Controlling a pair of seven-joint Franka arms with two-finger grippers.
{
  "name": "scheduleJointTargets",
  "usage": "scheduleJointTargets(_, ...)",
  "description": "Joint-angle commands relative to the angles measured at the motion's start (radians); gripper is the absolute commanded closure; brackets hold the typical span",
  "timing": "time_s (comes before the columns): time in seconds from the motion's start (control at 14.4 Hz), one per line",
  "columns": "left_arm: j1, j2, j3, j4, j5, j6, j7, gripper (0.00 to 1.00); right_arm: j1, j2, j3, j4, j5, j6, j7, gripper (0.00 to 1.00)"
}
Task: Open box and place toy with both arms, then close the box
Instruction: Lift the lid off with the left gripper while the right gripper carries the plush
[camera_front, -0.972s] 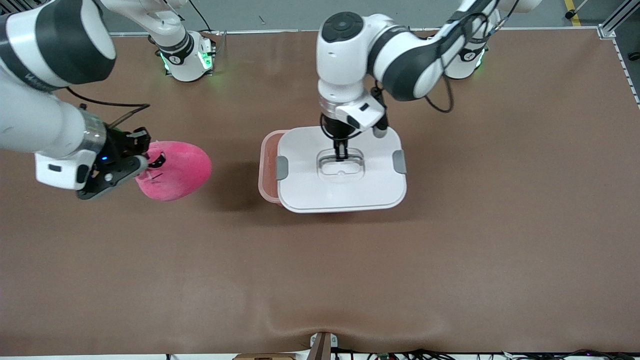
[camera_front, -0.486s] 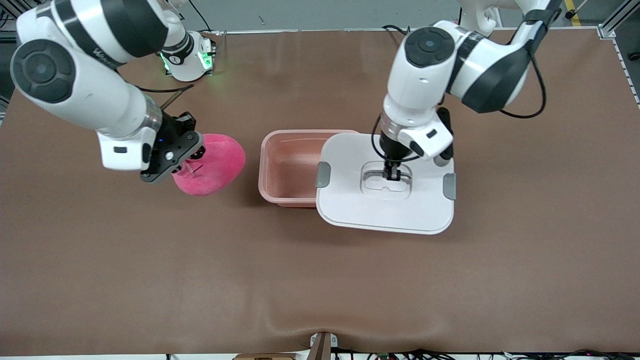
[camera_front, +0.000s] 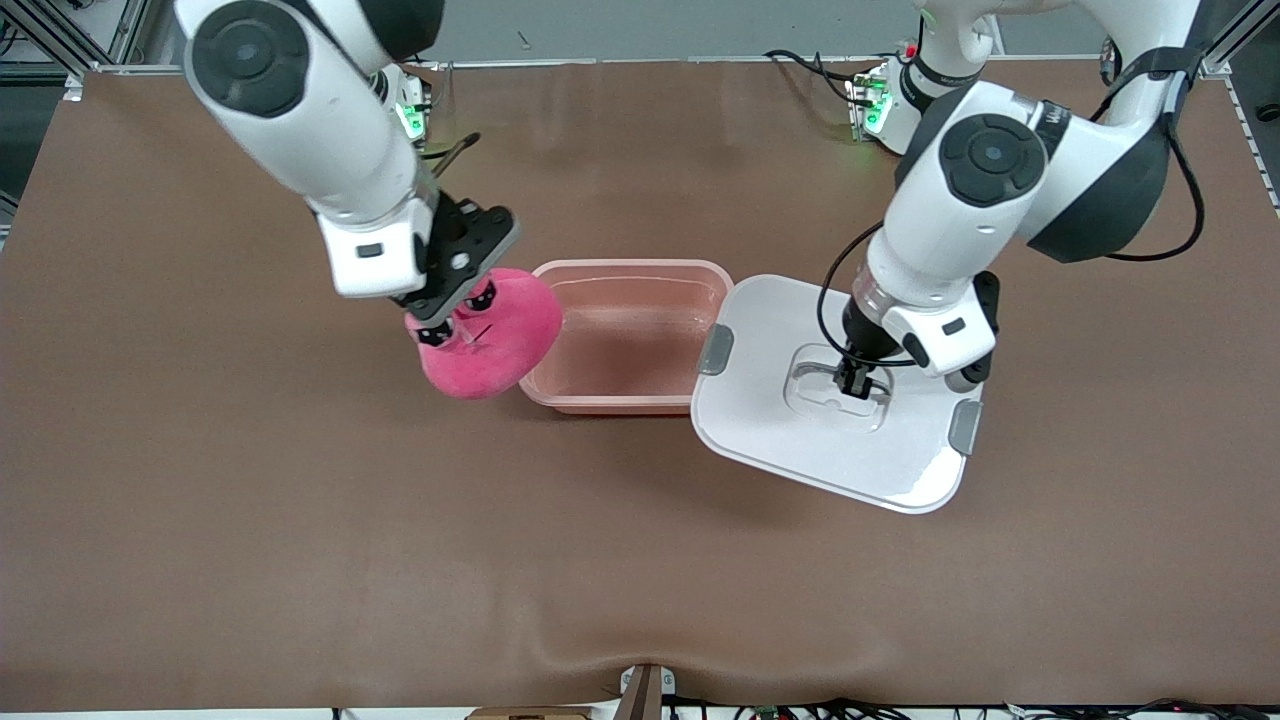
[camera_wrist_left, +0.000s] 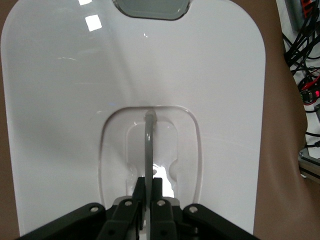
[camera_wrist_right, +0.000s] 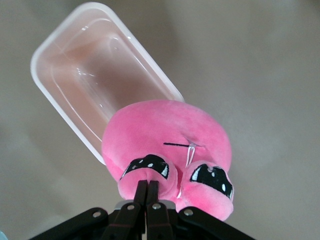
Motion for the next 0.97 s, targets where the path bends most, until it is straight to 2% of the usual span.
scheduleJointTargets(0.0,0.041,-0.011,-0.007,-0.003,-0.047,-0.018,0.078,1.0,0.047,-0.007,-0.004,-0.008,-0.005,0.012,-0.008,1.0)
scheduleJointTargets(0.42,0.091,0.013,-0.005,-0.008,-0.05,-0.021,0.156,1.0,0.101,0.0,-0.005,-0.009,-0.097,0.047,-0.295,1.0)
scheduleJointTargets(0.62,0.094,0.026,-0.005,-0.009,-0.05,-0.02,0.167,1.0,0.102,0.008,-0.004,-0.011,-0.092,0.078,-0.499,1.0)
scheduleJointTargets(0.9,0.134,0.04,-0.005,-0.009,-0.091,-0.02,0.15,1.0,0.102,0.011,-0.004,-0.021,-0.086,0.076,-0.613,1.0)
